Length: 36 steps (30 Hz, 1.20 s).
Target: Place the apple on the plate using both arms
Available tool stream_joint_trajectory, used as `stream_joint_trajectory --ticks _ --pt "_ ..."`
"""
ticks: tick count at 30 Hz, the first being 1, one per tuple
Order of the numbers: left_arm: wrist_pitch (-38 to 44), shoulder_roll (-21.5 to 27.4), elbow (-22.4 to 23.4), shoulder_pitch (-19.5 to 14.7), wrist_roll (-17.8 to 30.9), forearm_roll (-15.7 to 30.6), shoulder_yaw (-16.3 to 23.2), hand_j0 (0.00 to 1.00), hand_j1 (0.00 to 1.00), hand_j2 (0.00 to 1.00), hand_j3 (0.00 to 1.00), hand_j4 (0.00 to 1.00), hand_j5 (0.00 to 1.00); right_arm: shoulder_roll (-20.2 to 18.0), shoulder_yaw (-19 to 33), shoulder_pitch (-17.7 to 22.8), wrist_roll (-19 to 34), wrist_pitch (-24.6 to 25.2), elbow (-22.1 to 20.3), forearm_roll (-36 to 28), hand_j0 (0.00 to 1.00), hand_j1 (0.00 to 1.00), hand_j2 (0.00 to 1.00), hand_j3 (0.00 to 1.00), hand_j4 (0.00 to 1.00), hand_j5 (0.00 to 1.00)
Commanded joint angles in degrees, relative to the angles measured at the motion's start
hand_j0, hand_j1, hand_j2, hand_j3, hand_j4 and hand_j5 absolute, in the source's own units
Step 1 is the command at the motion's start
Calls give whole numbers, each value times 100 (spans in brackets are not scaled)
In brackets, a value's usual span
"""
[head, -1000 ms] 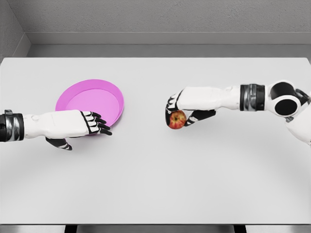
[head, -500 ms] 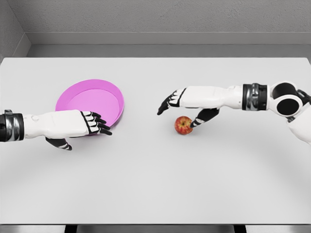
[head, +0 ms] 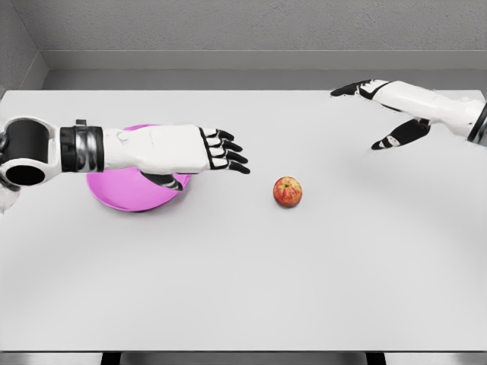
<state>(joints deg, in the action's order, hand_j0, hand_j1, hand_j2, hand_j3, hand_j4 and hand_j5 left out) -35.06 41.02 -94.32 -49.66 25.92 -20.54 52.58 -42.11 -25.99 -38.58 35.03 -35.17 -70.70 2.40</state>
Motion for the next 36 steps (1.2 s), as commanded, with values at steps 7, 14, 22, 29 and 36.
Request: stream_joint_trajectory --ticks 7,14,22,29,36 --pt "6 -1649 1899 -431 -8 15 613 100 100 100 100 100 100 -157 340 -9 -3 17 364 -20 100 100 100 100 100 100" --pt "6 -2159 2260 -431 -8 15 639 100 100 100 100 100 100 -131 437 237 -3 17 390 -29 100 100 100 100 100 100" --pt "6 -2353 2268 -484 -16 -275 947 100 100 100 100 100 100 -140 428 264 -3 17 346 15 100 100 100 100 100 100" --pt "6 -2546 2277 -571 256 -380 1149 100 100 100 100 100 100 -140 437 264 -3 17 337 41 100 100 100 100 100 100" --pt "6 -2502 2338 -712 256 -371 1131 100 100 100 100 100 100 -149 428 237 -3 17 294 32 100 100 100 100 100 100"
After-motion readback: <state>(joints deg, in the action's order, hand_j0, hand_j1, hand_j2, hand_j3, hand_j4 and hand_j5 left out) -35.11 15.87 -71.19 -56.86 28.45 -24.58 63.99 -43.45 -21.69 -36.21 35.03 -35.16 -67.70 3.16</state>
